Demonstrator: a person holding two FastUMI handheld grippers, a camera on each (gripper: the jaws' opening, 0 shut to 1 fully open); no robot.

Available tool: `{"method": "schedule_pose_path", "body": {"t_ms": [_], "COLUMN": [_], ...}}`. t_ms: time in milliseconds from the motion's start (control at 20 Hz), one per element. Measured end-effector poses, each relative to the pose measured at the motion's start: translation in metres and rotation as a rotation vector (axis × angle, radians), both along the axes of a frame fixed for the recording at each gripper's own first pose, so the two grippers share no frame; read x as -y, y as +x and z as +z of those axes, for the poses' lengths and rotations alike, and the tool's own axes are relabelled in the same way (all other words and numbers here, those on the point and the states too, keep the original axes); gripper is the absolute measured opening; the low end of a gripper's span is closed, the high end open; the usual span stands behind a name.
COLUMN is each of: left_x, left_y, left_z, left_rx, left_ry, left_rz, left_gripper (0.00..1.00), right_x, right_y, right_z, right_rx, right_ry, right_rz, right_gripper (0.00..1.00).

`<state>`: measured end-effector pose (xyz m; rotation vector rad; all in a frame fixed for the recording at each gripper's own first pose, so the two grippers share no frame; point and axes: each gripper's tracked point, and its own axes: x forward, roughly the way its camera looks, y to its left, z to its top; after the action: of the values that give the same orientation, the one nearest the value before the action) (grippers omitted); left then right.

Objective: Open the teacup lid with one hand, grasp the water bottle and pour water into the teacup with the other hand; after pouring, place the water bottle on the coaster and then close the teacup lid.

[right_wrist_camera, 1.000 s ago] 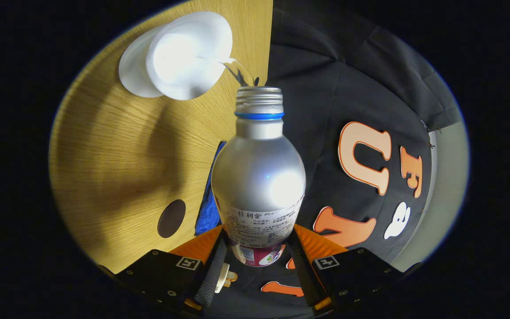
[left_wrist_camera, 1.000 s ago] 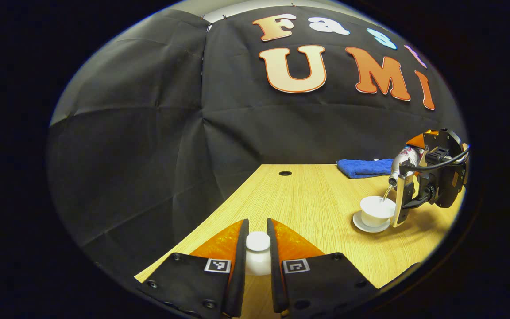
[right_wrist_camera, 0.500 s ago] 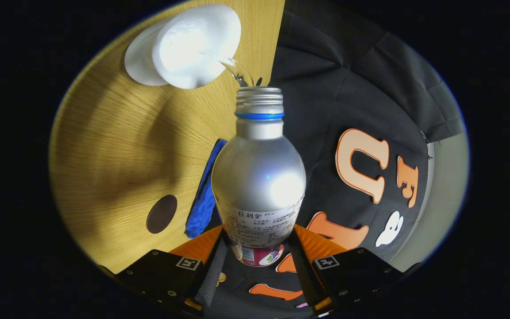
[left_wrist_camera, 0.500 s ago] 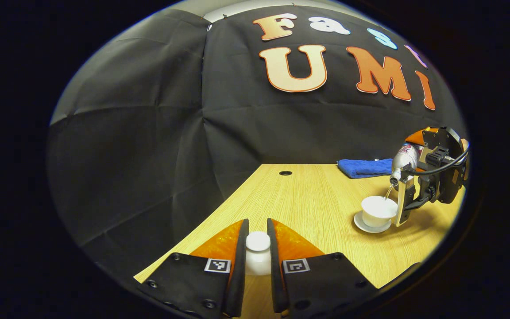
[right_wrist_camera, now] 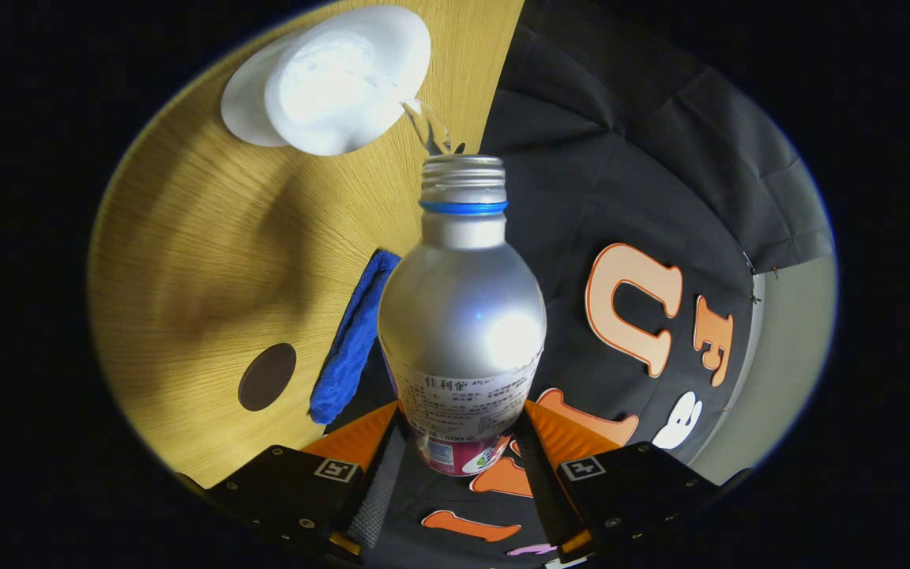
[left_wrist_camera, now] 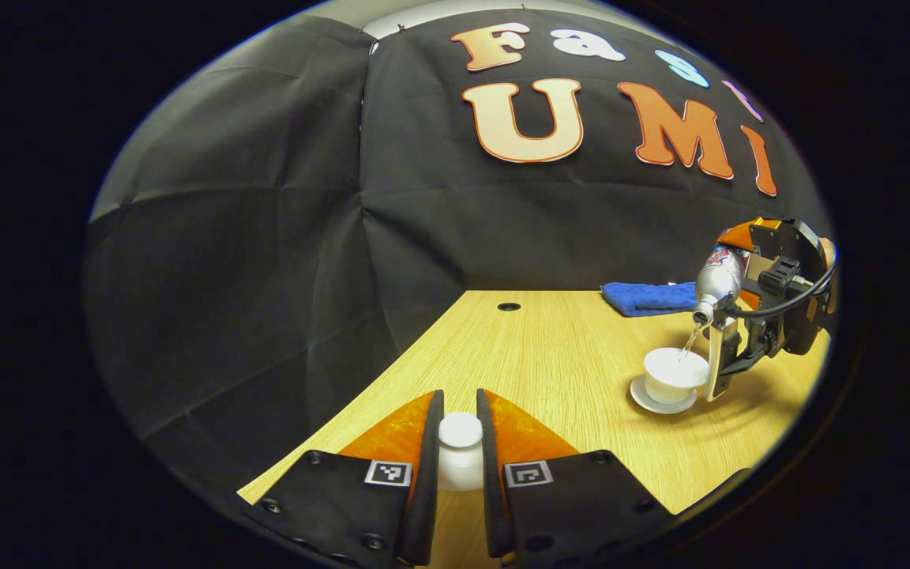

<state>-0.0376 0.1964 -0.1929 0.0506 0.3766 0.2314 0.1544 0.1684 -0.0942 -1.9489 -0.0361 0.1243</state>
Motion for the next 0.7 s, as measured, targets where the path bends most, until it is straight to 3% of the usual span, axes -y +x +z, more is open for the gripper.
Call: {"method": "schedule_pose_path", "body": {"t_ms": [700], "left_x": [0.007], "left_y": [-0.001], "left_z": [0.003], "left_rx": [0.003], "left_ry": [0.002], "left_rz": [-0.009], "left_gripper": [0.29], "right_x": [-0.015], "right_y": [0.001], "right_z": [0.014], "right_rx": [0.062], "right_ry": [-0.086], "right_rz": [0.069], "right_gripper": [0.77]}}
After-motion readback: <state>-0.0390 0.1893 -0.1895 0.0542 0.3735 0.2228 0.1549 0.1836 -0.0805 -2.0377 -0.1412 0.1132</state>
